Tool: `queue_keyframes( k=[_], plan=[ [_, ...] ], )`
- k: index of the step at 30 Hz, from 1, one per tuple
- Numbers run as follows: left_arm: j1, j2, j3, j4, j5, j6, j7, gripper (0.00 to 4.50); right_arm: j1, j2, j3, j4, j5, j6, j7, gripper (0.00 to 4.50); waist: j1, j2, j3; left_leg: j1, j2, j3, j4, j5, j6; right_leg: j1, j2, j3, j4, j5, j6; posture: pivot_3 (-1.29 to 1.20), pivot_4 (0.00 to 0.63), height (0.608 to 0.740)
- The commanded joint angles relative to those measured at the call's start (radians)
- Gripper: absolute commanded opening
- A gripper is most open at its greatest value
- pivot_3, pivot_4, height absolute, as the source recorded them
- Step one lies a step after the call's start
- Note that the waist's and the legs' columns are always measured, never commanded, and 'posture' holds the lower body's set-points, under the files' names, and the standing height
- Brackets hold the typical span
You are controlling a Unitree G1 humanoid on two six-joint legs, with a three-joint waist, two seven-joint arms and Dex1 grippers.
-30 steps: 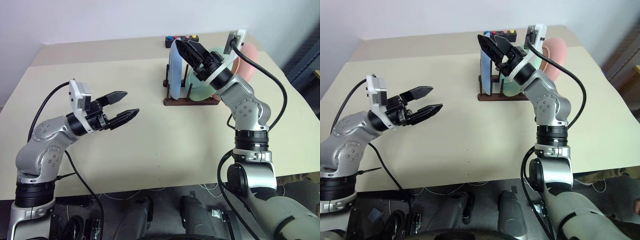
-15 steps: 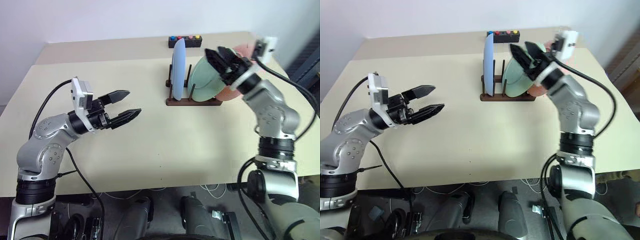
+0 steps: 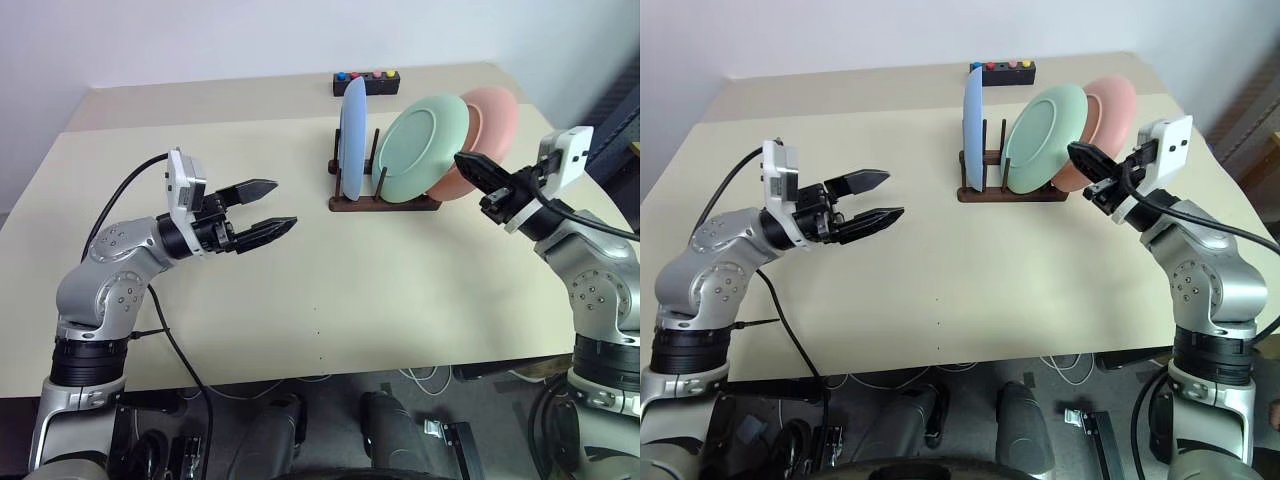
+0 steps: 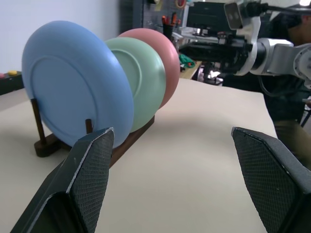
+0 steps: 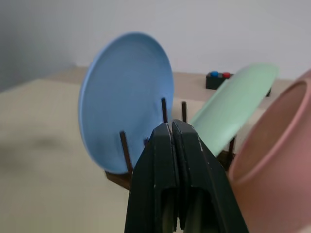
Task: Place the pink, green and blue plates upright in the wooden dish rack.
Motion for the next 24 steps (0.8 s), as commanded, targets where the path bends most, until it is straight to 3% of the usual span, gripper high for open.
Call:
queue_keyframes(
  k=[1,10,24],
  plan=[
    [-0.017,0.004,0.009,-0.014,0.002,-0.015,-0.009,3.99,0.035,-0.009,0.027,-0.008,-0.072,-0.078,0.01,0.04,0.0,0.0,0.0,0.0,0.0,0.0,0.0,0.0,0.0,0.0,0.0,0.0,0.0,0.0,0.0,0.0,0.15,0.74],
    [-0.015,0.007,0.013,-0.022,0.009,-0.014,-0.008,3.99,0.032,0.009,0.091,0.128,-0.204,-0.23,0.026,0.04,0.0,0.0,0.0,0.0,0.0,0.0,0.001,0.0,0.0,0.0,0.0,0.0,0.0,0.0,0.0,0.0,0.15,0.74],
    [-0.003,0.014,0.019,-0.043,0.001,-0.002,0.003,3.99,-0.053,0.058,0.131,0.254,-0.265,-0.32,0.021,0.04,-0.001,0.0,0.0,0.0,0.0,0.0,0.001,0.0,0.0,0.0,0.0,0.0,0.0,0.0,0.0,0.0,0.15,0.74]
  ],
)
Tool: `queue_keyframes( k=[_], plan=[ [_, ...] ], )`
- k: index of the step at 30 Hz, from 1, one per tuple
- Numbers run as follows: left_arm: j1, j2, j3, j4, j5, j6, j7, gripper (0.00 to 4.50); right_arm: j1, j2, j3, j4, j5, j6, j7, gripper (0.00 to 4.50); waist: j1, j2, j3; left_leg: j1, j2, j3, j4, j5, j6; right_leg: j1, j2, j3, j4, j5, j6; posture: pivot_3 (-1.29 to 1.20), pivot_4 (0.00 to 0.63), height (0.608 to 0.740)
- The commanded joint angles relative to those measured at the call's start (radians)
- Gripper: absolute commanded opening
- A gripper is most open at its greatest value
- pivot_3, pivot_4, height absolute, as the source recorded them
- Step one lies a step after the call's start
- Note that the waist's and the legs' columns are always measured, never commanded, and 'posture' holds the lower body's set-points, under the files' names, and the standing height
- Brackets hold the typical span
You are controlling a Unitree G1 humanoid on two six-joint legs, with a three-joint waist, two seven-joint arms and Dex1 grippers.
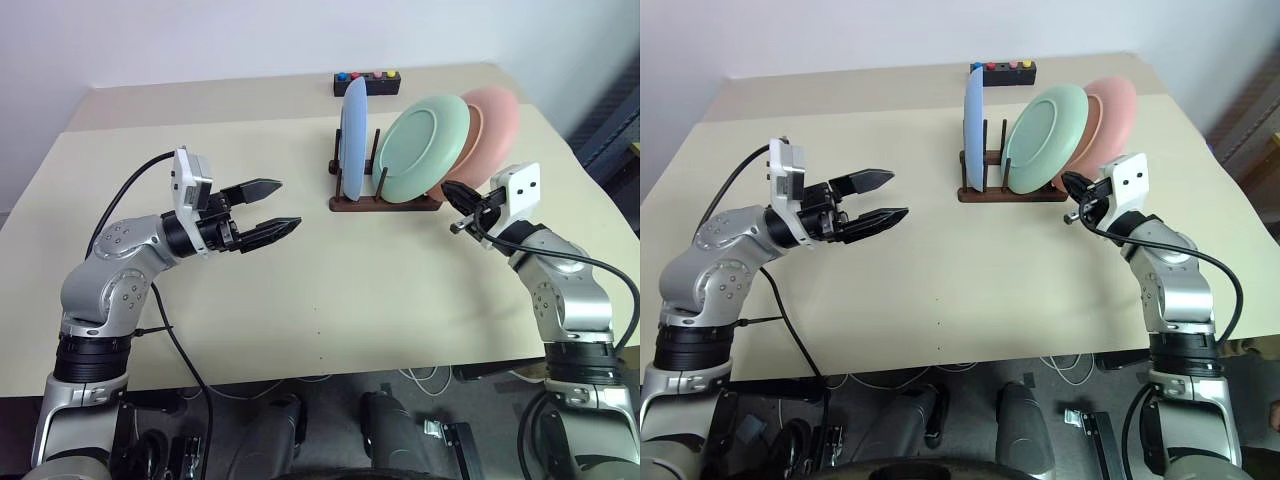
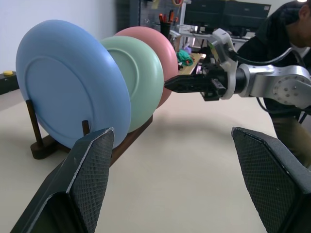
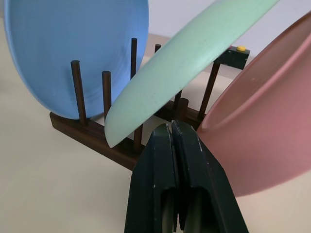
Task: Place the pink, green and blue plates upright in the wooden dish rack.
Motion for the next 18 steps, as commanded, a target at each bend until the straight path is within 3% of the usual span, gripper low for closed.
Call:
queue_keyframes(
  k=[1,18],
  plan=[
    [0.002,0.014,0.023,-0.04,-0.009,-0.005,0.0,3.99,-0.04,0.008,-0.002,0.003,-0.016,-0.042,0.0,0.04,0.0,0.0,0.0,0.0,0.0,0.0,0.0,0.0,0.0,0.0,0.0,0.0,0.0,0.0,0.0,0.0,0.15,0.74],
    [0.029,0.015,0.024,-0.059,-0.017,0.005,0.006,3.99,-0.147,-0.008,0.035,-0.026,-0.06,-0.046,0.024,0.04,0.0,0.0,0.0,0.0,0.0,0.0,0.0,0.0,0.0,0.0,0.0,0.0,0.0,0.0,0.0,0.0,0.15,0.74]
  ],
)
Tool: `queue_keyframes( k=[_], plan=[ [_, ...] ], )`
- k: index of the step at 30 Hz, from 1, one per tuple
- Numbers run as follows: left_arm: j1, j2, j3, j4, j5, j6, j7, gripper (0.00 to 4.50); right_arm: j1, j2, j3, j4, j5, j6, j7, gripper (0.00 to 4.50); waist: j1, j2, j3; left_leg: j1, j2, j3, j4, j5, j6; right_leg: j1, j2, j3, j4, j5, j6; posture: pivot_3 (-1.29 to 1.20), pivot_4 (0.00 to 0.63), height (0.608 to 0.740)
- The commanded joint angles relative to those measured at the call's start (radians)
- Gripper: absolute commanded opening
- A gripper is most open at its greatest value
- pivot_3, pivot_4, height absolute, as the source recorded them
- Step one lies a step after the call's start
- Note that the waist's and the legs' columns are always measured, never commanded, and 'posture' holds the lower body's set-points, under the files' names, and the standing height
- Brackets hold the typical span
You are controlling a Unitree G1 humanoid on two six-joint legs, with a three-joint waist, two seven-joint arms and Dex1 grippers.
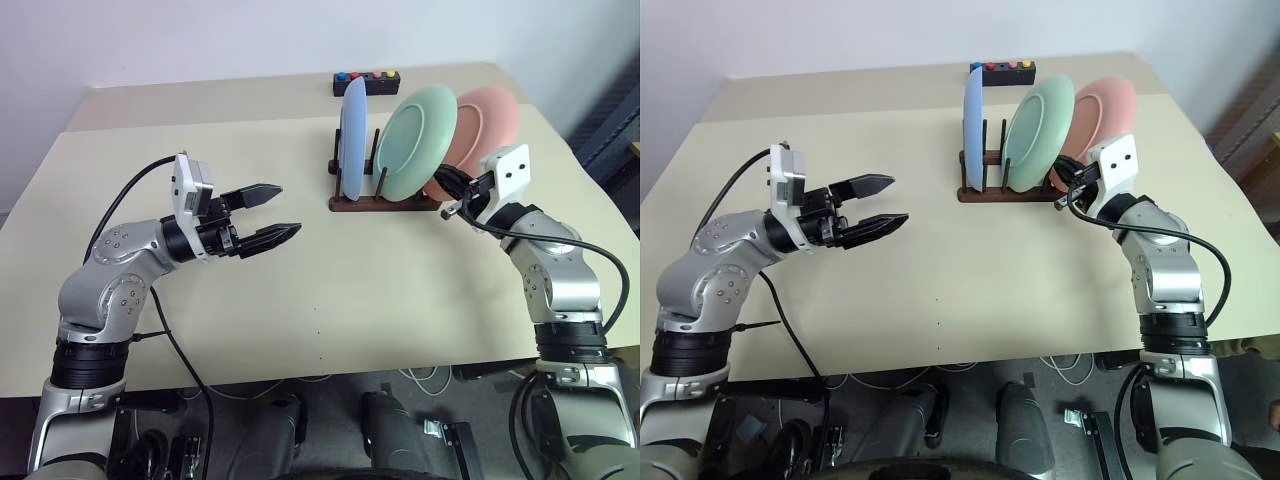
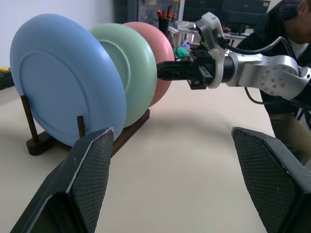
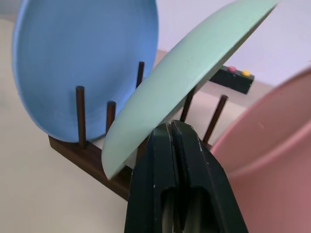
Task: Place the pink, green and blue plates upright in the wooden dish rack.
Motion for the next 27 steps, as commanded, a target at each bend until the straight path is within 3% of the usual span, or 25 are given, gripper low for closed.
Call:
queue_keyframes(
  k=[1,22,25,27],
  plan=[
    [0.002,0.006,0.023,-0.03,-0.015,-0.002,0.003,3.99,-0.048,-0.012,-0.001,-0.071,-0.002,-0.005,0.003,0.04,0.0,0.0,0.0,0.0,0.0,0.0,0.0,0.0,0.0,0.0,0.0,0.0,0.0,0.0,0.0,0.0,0.15,0.74],
    [0.0,0.002,0.018,-0.018,-0.012,-0.01,0.002,3.99,-0.106,-0.044,0.002,-0.14,-0.025,0.027,0.0,0.04,0.0,0.0,0.0,0.0,0.0,0.0,0.0,0.0,0.0,0.0,0.0,0.0,0.0,0.0,0.0,0.0,0.15,0.74],
    [-0.003,-0.001,0.016,-0.015,-0.011,-0.011,0.001,3.99,-0.111,-0.049,-0.022,-0.124,-0.028,0.016,-0.015,0.04,0.002,0.0,0.0,0.0,0.0,0.0,0.0,0.0,0.0,0.0,0.0,0.0,0.0,0.0,0.0,0.0,0.15,0.74],
    [-0.004,-0.003,0.014,-0.016,-0.01,-0.011,0.001,3.99,-0.16,-0.025,-0.113,-0.117,0.055,0.049,-0.067,0.04,0.002,0.0,0.0,0.0,0.0,0.0,0.0,0.0,0.0,0.0,0.0,0.0,0.0,0.0,0.0,0.0,0.15,0.74]
  ],
)
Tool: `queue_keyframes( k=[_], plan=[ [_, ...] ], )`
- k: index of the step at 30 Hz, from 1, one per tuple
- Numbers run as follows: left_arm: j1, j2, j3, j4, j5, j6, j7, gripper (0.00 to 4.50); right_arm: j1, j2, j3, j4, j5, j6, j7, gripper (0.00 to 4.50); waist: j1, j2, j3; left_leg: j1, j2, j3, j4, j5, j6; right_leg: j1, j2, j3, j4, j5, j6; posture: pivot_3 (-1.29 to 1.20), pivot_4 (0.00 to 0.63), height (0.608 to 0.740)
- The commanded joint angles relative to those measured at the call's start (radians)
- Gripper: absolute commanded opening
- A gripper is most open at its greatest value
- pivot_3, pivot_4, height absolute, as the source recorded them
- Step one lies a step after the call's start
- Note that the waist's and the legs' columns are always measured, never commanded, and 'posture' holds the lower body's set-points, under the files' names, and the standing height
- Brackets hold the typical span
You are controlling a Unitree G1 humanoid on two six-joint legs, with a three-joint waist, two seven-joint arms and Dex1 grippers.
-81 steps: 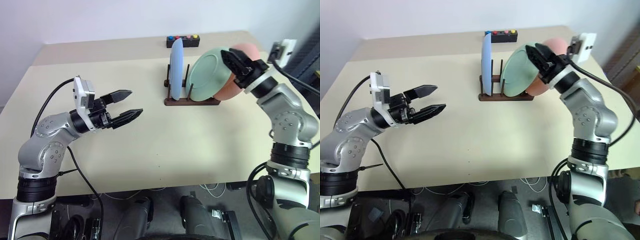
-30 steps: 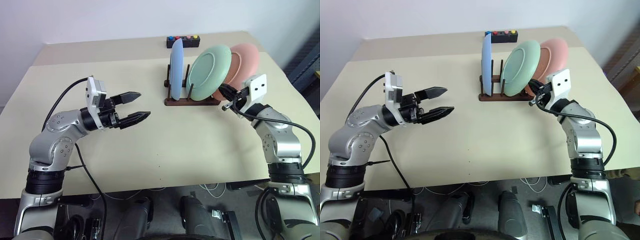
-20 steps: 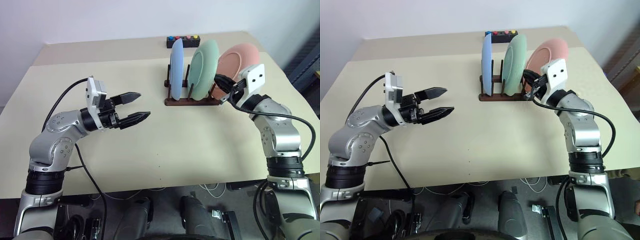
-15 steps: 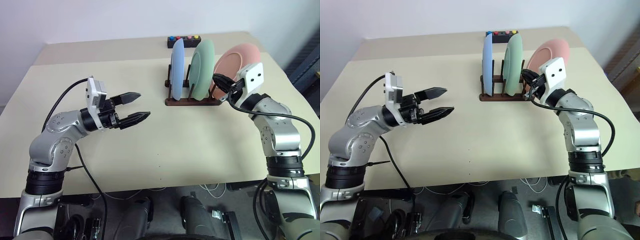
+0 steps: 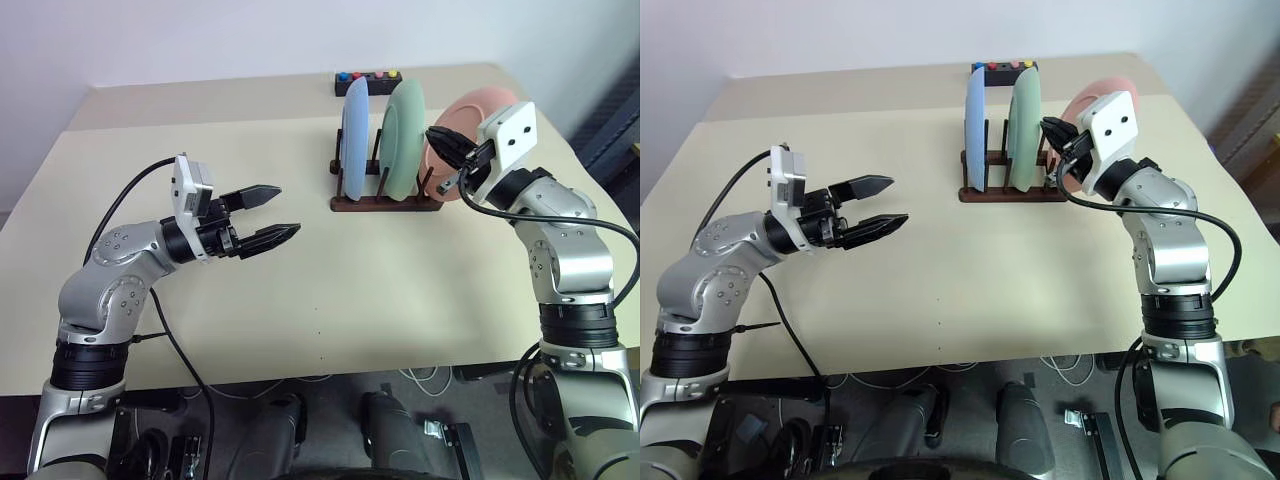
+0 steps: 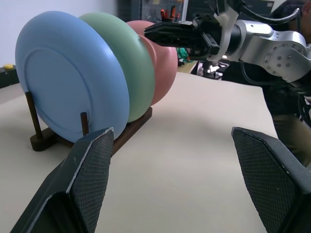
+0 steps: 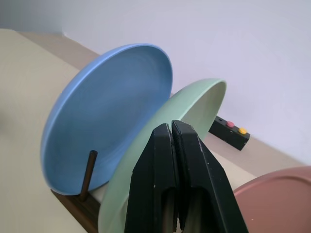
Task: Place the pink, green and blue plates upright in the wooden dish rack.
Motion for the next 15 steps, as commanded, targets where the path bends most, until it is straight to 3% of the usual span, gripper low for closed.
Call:
queue_keyframes(
  k=[1,4,8,11,15],
  plan=[
    [-0.011,-0.003,0.014,-0.015,-0.009,-0.01,-0.003,3.99,-0.091,0.018,-0.166,-0.007,0.124,0.034,-0.081,0.04,0.0,0.0,0.0,0.0,0.0,0.0,0.0,0.0,0.0,0.0,0.0,0.0,0.0,0.0,0.0,0.0,0.15,0.74],
    [-0.013,-0.006,0.013,-0.011,-0.008,-0.01,-0.004,3.99,-0.155,0.009,-0.295,0.043,0.196,0.038,-0.164,0.04,0.0,0.0,0.0,0.0,0.0,0.0,0.0,0.0,0.0,0.0,0.0,0.0,0.0,0.0,0.0,0.0,0.15,0.74],
    [-0.016,-0.014,0.009,-0.008,-0.006,-0.013,-0.004,3.99,-0.169,-0.039,-0.376,0.143,0.152,-0.023,-0.239,0.04,0.001,0.0,0.0,0.0,0.0,0.0,-0.001,0.0,0.0,0.0,0.0,0.0,-0.001,0.0,0.0,0.0,0.15,0.74],
    [-0.017,-0.019,0.005,-0.006,-0.006,-0.013,-0.006,3.99,-0.149,-0.071,-0.389,0.229,0.089,-0.065,-0.301,0.04,0.0,0.0,0.0,0.0,0.0,0.0,0.0,0.0,0.0,0.001,0.0,0.0,-0.001,0.0,0.0,0.0,0.15,0.74],
    [-0.02,-0.015,0.005,-0.007,-0.007,-0.009,-0.012,3.99,-0.076,-0.098,-0.302,0.306,-0.022,-0.061,-0.323,0.04,-0.005,0.0,0.0,0.0,0.0,0.0,-0.001,0.0,0.0,0.0,0.0,0.0,0.0,0.0,0.0,0.0,0.15,0.74]
  ],
)
